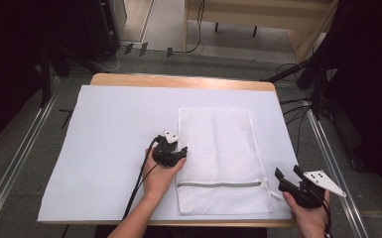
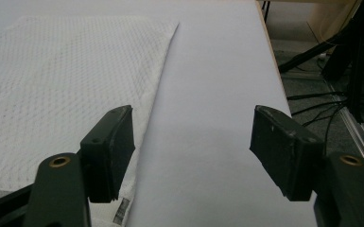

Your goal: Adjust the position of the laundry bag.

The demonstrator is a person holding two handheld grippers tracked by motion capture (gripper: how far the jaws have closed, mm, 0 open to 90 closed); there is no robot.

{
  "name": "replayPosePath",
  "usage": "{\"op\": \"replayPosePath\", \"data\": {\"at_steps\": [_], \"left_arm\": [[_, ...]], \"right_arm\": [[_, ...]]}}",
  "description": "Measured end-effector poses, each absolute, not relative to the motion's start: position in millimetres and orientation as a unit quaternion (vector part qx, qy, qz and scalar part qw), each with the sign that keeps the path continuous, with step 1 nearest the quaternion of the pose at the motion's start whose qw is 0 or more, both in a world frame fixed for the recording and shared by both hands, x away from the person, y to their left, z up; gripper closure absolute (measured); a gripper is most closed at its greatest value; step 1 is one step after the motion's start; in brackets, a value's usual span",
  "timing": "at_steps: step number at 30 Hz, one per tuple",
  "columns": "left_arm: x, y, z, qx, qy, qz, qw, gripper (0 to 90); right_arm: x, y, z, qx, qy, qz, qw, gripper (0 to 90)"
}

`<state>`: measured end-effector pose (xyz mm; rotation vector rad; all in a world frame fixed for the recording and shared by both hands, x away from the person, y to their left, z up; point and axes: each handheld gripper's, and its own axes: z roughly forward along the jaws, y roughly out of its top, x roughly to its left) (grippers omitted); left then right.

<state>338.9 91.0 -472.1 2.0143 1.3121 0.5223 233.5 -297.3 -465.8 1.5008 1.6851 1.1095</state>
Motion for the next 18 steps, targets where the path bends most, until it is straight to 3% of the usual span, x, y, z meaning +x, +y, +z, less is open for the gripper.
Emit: {"op": "replayPosePath", "data": {"at_steps": [4, 9, 18], "left_arm": [[337, 80, -470, 0.779, 0.500, 0.219, 0.308, 61.7], [339, 74, -468, 0.800, 0.476, 0.201, 0.305, 89.7], [339, 101, -461, 0.793, 0.485, 0.168, 0.328, 90.0]], "right_arm": [[234, -295, -466, 0.569, 0.638, 0.420, 0.304, 32.0], [235, -293, -467, 0.566, 0.642, 0.419, 0.304, 32.0], [235, -294, -467, 0.566, 0.640, 0.422, 0.304, 32.3]]}}
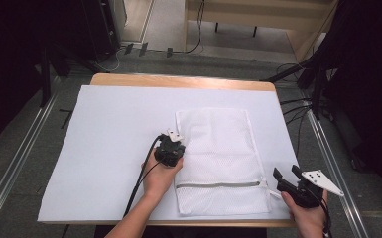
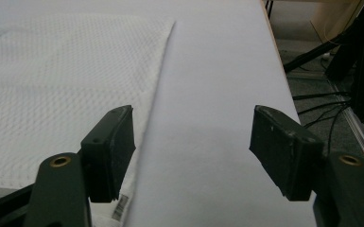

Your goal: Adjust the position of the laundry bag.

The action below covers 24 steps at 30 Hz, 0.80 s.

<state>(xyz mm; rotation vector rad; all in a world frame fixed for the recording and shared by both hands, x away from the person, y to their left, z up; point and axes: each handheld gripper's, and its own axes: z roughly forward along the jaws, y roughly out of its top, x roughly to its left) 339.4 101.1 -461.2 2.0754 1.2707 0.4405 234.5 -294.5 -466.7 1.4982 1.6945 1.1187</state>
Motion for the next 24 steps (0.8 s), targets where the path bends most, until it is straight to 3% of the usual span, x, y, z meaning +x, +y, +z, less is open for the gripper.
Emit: {"op": "replayPosePath", "data": {"at_steps": [11, 24], "left_arm": [[338, 164, -457, 0.776, 0.515, 0.167, 0.323, 90.0], [356, 206, -457, 0.752, 0.551, 0.171, 0.318, 90.0]], "right_arm": [[231, -288, -463, 0.558, 0.644, 0.425, 0.305, 32.3], [227, -276, -462, 0.544, 0.655, 0.436, 0.291, 34.5]]}}
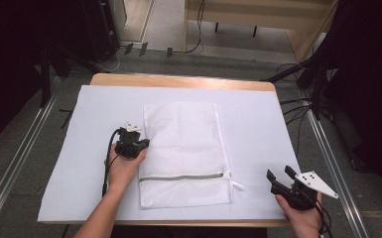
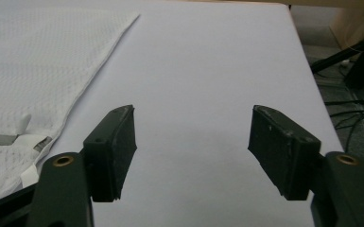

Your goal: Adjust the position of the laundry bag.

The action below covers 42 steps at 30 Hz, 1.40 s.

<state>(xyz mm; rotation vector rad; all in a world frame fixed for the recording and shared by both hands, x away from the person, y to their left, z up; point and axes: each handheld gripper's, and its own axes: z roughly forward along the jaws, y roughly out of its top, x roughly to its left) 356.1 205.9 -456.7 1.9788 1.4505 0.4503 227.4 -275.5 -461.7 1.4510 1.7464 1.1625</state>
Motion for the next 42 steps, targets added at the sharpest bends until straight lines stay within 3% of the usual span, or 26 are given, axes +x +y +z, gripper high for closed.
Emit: {"op": "replayPosePath", "data": {"at_steps": [8, 9, 12, 16, 21, 32, 42], "left_arm": [[359, 216, -459, 0.745, 0.559, 0.181, 0.315, 89.9], [359, 216, -459, 0.745, 0.559, 0.181, 0.315, 86.2], [356, 214, -454, 0.727, 0.571, 0.189, 0.331, 49.7], [339, 211, -444, 0.733, 0.544, 0.201, 0.357, 36.6], [310, 215, -435, 0.725, 0.531, 0.194, 0.393, 33.1], [268, 204, -433, 0.736, 0.498, 0.175, 0.424, 32.6], [253, 181, -443, 0.755, 0.478, 0.153, 0.423, 34.4]], "right_arm": [[224, -268, -460, 0.527, 0.660, 0.455, 0.281, 35.0], [224, -266, -459, 0.526, 0.660, 0.458, 0.279, 35.1], [223, -264, -459, 0.518, 0.661, 0.470, 0.272, 39.2], [223, -262, -458, 0.503, 0.658, 0.503, 0.248, 43.8], [220, -250, -455, 0.492, 0.675, 0.502, 0.225, 56.4], [226, -222, -453, 0.503, 0.690, 0.472, 0.220, 54.0], [230, -207, -456, 0.485, 0.707, 0.486, 0.169, 52.8]]}}
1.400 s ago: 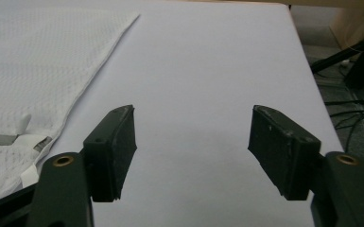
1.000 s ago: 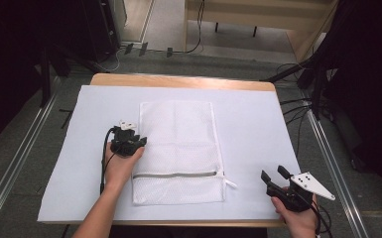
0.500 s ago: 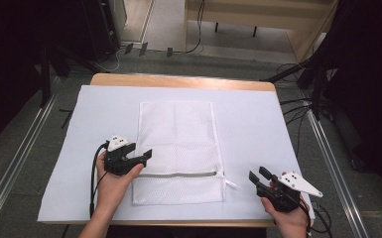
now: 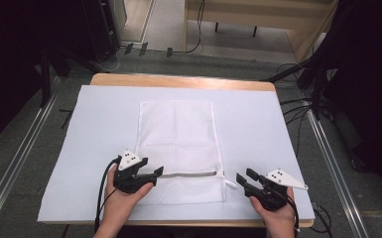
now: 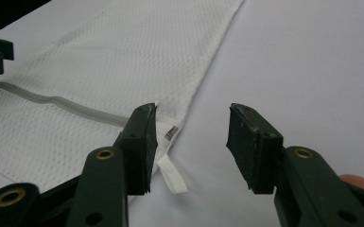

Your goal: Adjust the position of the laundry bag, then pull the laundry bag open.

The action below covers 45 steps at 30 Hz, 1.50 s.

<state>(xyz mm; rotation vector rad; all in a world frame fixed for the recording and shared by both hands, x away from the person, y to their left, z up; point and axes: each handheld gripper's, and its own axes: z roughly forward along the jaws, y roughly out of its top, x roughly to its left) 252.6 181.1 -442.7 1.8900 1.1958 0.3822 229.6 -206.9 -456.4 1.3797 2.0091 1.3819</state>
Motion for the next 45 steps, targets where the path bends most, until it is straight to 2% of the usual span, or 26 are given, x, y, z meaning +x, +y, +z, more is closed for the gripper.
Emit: {"op": "replayPosePath", "data": {"at_steps": [5, 12, 16, 21, 34, 38, 39, 42, 45], "left_arm": [[251, 171, -447, 0.764, 0.468, 0.139, 0.423, 36.6], [248, 160, -445, 0.772, 0.437, 0.108, 0.449, 46.6], [248, 152, -448, 0.778, 0.431, 0.104, 0.445, 50.7], [251, 145, -452, 0.780, 0.433, 0.094, 0.443, 56.8], [257, 113, -451, 0.792, 0.411, 0.081, 0.444, 59.1], [261, 101, -453, 0.799, 0.406, 0.077, 0.438, 58.9], [264, 94, -453, 0.800, 0.406, 0.078, 0.435, 58.5], [268, 83, -454, 0.801, 0.406, 0.075, 0.434, 57.7], [271, 76, -455, 0.804, 0.408, 0.072, 0.426, 56.8]], "right_arm": [[233, -197, -460, 0.480, 0.717, 0.477, 0.163, 53.5], [234, -189, -462, 0.478, 0.729, 0.465, 0.153, 49.0], [235, -188, -466, 0.475, 0.737, 0.461, 0.141, 51.9], [238, -183, -469, 0.474, 0.742, 0.455, 0.132, 51.4], [251, -152, -487, 0.463, 0.775, 0.403, 0.151, 46.5], [248, -148, -487, 0.463, 0.777, 0.390, 0.173, 52.5], [247, -146, -487, 0.464, 0.777, 0.382, 0.189, 58.3], [244, -142, -487, 0.453, 0.782, 0.383, 0.192, 68.0], [243, -142, -487, 0.465, 0.776, 0.381, 0.194, 83.1]]}}
